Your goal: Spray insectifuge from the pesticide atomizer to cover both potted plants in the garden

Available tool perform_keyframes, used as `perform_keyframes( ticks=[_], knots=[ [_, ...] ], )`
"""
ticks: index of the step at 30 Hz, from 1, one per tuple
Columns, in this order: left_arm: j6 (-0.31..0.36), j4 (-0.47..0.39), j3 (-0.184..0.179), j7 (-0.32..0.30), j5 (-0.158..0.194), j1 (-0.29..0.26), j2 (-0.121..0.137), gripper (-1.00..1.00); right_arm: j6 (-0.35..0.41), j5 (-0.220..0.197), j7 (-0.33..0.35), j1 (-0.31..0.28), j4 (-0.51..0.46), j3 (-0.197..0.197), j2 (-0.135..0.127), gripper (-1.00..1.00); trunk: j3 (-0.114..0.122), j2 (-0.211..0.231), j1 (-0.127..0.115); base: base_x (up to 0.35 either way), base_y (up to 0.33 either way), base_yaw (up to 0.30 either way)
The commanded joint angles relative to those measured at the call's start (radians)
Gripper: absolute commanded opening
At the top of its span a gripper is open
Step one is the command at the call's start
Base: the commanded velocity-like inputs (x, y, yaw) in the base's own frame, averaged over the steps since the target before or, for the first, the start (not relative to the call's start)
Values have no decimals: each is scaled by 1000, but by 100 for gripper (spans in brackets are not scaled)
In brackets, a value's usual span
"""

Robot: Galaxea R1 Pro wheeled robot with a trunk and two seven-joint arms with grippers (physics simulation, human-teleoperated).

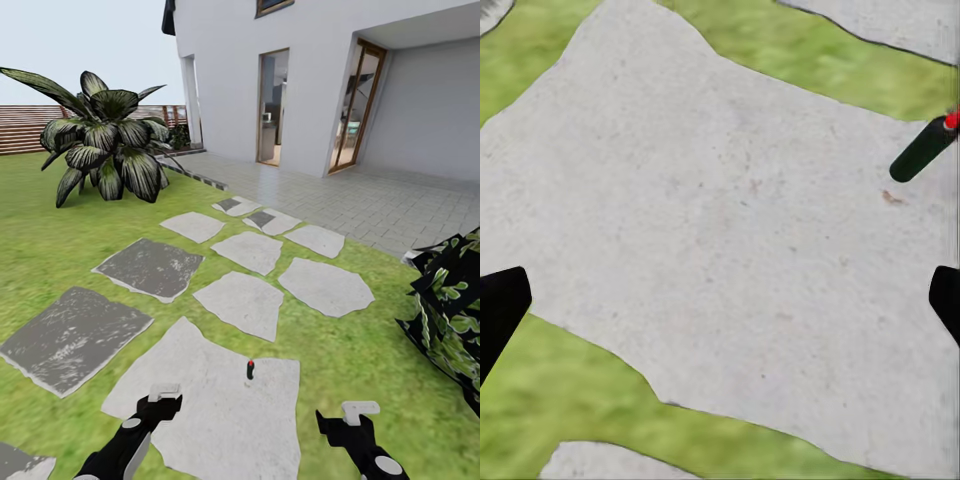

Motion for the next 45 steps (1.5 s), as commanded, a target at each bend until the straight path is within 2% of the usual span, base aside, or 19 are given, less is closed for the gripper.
perform_keyframes(
  ticks=[1, 19, 34, 45],
  knots=[
    [1, -1, 1, -1, 1, 0, 0, 100, 5, 5, 0, 0, -1, 1, 1, 100, -1, 0, 0, 277, -204, 0],
    [1, -1, 4, -1, 1, -1, 1, 100, 7, 8, -3, 0, -1, 0, 3, 100, 3, 0, 0, 320, -41, -54],
    [-1, -1, -3, 0, -3, 1, -2, 100, 7, 7, -3, 0, -1, -2, 3, 100, 3, 0, 0, 23, -10, -3],
    [-2, -1, -3, 1, -5, 0, -2, 100, 7, 7, -3, 0, -2, -3, 2, 100, 8, 0, 0, 0, -262, -206]
  ],
)
